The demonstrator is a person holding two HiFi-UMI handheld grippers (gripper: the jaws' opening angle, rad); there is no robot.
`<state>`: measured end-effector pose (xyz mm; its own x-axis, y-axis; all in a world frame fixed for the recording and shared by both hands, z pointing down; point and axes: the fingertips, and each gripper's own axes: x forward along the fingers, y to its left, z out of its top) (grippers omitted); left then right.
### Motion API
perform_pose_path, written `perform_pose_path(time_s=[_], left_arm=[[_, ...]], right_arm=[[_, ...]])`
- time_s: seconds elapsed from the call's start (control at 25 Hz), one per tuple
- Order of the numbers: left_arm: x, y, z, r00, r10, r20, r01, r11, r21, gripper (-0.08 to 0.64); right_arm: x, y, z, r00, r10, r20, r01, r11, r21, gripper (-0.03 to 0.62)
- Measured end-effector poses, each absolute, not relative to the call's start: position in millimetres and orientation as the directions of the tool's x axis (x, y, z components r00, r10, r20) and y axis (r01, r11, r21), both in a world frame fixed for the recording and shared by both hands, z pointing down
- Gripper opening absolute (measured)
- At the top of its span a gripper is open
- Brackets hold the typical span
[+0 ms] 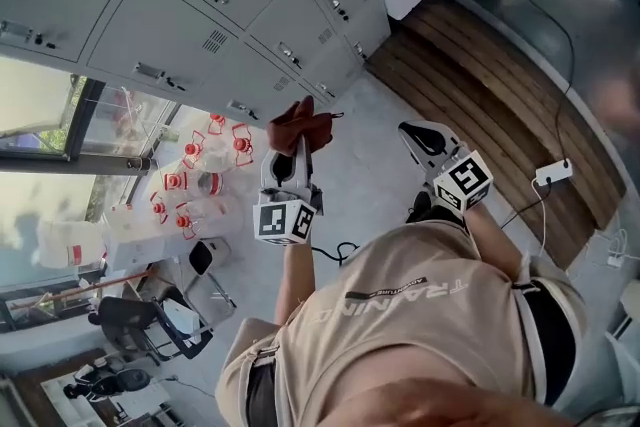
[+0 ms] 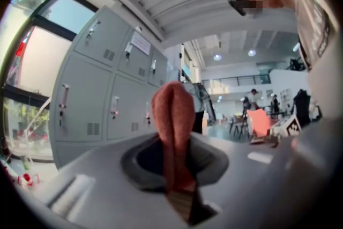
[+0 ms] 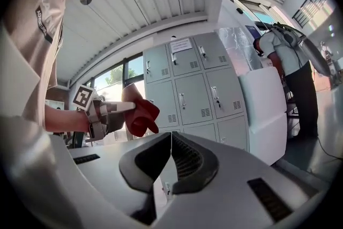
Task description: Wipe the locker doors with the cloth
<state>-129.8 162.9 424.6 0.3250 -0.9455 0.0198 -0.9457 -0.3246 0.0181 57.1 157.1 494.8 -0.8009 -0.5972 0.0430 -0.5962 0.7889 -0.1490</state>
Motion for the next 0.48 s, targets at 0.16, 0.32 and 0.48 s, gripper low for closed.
perform_pose_path(time_s=[0.16,0.32,0.48], left_arm=[[-131.2,142.7,430.9,0.282,-0.958,0.045,-0.959,-0.28,0.035,0.075],[-134.8,125.5,437.5,0.25,-0.966,0.063,-0.968,-0.247,0.055,0.075],[-138.5,109.3,447.9,0.245,-0.966,0.078,-0.968,-0.24,0.069,0.075]], right_arm=[[61.1,133.2,501.7,-0.82,-0.569,0.052,-0.57,0.806,-0.163,0.015],[57.7,108.7,503.1,-0.846,-0.53,0.062,-0.532,0.832,-0.155,0.015],[47.3,86.1,503.4,-0.855,-0.515,0.064,-0.519,0.841,-0.151,0.017]])
